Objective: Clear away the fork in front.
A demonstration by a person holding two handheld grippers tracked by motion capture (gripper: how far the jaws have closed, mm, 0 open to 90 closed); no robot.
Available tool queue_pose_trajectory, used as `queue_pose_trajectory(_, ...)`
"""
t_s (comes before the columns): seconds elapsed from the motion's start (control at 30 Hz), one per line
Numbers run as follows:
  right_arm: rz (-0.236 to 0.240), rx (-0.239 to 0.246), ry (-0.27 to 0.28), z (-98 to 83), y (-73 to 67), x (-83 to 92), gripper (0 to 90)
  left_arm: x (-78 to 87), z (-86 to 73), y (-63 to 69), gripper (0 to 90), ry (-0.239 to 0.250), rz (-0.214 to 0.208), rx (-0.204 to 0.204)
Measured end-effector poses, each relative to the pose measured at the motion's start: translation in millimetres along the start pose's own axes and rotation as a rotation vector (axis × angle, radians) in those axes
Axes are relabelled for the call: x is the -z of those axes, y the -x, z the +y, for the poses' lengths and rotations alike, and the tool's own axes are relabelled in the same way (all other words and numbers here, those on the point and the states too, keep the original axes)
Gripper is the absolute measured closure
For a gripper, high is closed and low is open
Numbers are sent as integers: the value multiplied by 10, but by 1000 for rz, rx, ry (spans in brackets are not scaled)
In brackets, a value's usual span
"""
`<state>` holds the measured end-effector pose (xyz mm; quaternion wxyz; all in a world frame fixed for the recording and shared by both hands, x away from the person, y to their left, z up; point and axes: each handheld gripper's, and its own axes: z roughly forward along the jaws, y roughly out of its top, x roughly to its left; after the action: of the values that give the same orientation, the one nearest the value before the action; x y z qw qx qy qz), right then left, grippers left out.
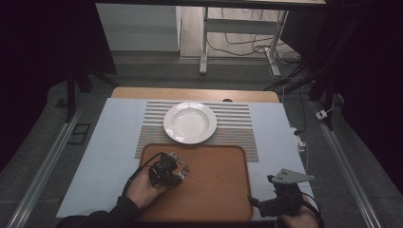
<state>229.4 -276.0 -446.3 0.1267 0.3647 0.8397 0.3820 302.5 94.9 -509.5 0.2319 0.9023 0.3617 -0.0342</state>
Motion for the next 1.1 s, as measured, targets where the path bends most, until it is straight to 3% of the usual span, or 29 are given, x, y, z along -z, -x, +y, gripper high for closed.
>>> queue_pose_trajectory(0.57,1,-1,-4,2,-2,-7,0,180,-156,-462,883,14,69,163)
queue_pose_trajectory(0.87,3,-1,-6,2,2,-8,0,256,-246,-648,878,28,105,209)
queue_pose_trajectory(1.1,2,-4,-5,3,0,-10,0,295,-263,-652,816,60,93,208)
